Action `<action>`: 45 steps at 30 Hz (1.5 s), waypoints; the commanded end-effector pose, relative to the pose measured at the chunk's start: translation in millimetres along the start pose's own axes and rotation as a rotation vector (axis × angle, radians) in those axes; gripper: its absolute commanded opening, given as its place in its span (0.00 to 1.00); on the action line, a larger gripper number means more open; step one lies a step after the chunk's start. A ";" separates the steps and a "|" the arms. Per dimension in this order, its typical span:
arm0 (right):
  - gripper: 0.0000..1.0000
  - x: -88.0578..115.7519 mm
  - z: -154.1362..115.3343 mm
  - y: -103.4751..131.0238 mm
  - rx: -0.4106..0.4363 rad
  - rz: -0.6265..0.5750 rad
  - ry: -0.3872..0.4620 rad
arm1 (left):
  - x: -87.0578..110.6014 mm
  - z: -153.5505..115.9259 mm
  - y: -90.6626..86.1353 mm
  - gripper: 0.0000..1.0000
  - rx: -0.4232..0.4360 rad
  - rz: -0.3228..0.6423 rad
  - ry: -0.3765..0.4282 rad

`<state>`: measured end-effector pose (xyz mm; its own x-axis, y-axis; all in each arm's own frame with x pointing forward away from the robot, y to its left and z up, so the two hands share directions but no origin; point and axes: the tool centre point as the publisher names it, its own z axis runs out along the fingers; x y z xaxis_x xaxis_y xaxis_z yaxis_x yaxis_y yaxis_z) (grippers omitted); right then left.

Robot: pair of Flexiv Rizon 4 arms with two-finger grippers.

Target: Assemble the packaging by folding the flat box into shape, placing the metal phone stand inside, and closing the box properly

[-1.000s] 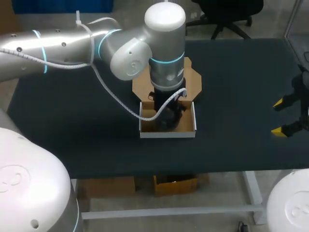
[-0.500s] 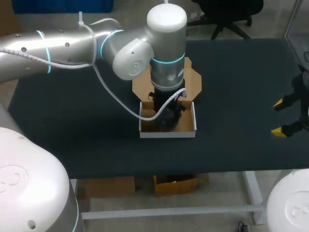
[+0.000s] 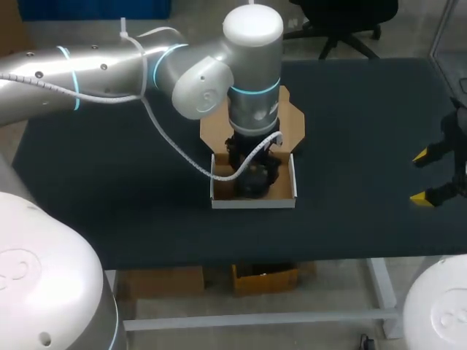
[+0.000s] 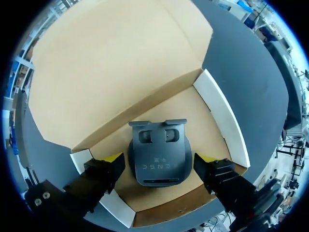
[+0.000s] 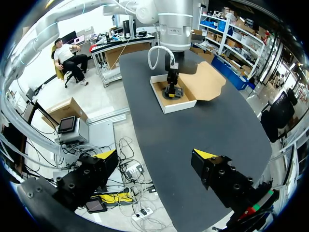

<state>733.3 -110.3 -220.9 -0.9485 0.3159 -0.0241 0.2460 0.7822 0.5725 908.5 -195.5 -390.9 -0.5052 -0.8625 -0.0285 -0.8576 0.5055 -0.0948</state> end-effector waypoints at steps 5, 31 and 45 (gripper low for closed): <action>1.00 0.1 -1.0 -0.1 -0.002 -0.002 0.002 | 1.2 -5.4 0.8 1.00 0.006 -0.006 -0.004; 1.00 0.1 -1.0 -0.1 -0.002 -0.002 0.002 | 11.4 -21.4 12.6 1.00 -0.039 -0.268 0.071; 1.00 0.1 -1.0 -0.1 -0.002 -0.002 0.002 | 11.7 -21.0 15.2 1.00 -0.047 -0.388 0.093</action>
<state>733.3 -110.3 -220.9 -0.9485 0.3160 -0.0240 0.2460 0.7821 0.5725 888.5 -197.5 -373.2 -0.1466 -0.9847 0.0945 -0.9890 0.1443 -0.0314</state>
